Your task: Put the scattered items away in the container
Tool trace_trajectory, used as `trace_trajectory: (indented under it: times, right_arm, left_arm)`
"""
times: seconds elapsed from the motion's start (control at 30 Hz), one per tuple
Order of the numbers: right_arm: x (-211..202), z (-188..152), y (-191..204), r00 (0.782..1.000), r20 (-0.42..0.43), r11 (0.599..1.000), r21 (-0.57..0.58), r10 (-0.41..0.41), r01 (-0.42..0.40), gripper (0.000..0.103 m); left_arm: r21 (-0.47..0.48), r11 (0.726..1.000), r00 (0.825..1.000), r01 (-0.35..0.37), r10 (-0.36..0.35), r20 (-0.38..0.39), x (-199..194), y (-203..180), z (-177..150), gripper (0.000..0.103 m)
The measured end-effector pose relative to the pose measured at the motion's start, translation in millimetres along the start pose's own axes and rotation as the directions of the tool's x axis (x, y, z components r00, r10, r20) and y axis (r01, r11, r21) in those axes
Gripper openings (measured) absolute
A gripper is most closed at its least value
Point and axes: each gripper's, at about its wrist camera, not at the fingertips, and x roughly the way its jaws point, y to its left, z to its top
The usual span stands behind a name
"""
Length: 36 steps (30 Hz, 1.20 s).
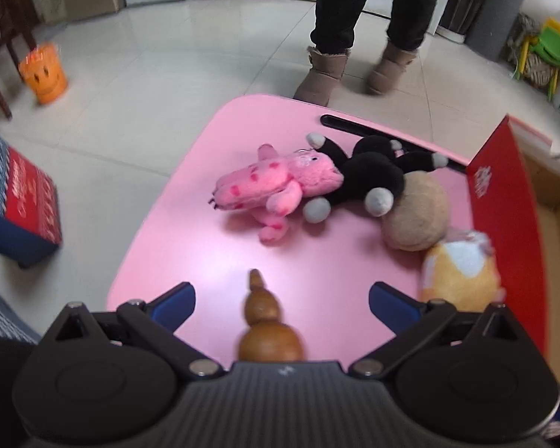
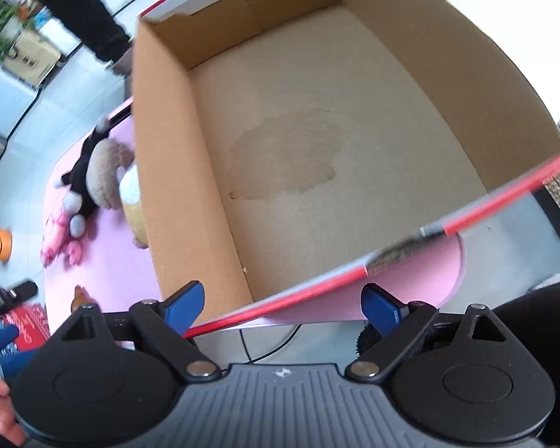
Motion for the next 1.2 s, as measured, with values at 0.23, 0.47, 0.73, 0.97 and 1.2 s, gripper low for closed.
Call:
trace_trajectory:
  times: [0.23,0.47,0.73,0.97,1.2]
  right_arm:
    - [6.7,1.5,-1.1,1.000,-0.027,1.000,0.007,-0.003,0.003,0.093]
    - [12.3,-0.5,-8.2,1.000,-0.009,0.998,0.067,-0.021,0.021,0.094]
    - [8.2,-9.5,-16.0,0.999,-0.032,0.997,0.070,0.041,-0.038,0.096]
    - [0.6,-10.5,-26.9,0.994,-0.028,0.989,0.110,0.105,-0.101,0.096]
    - [-8.3,-13.8,-34.2,0.991,-0.026,0.983,0.135,0.130,-0.126,0.096]
  left_arm:
    - [0.078,0.982,0.982,0.174,-0.180,0.066,-53.9,-1.9,19.6,0.103]
    - [0.073,0.980,0.975,0.186,-0.193,0.107,-77.5,17.2,28.6,0.103]
    - [0.019,0.990,0.970,0.139,-0.140,0.199,-103.3,43.9,50.2,0.103]
    - [0.015,0.994,0.969,0.111,-0.111,0.219,-105.2,45.8,57.0,0.103]
    - [0.042,0.995,0.975,0.092,-0.099,0.198,-95.1,41.3,47.0,0.103]
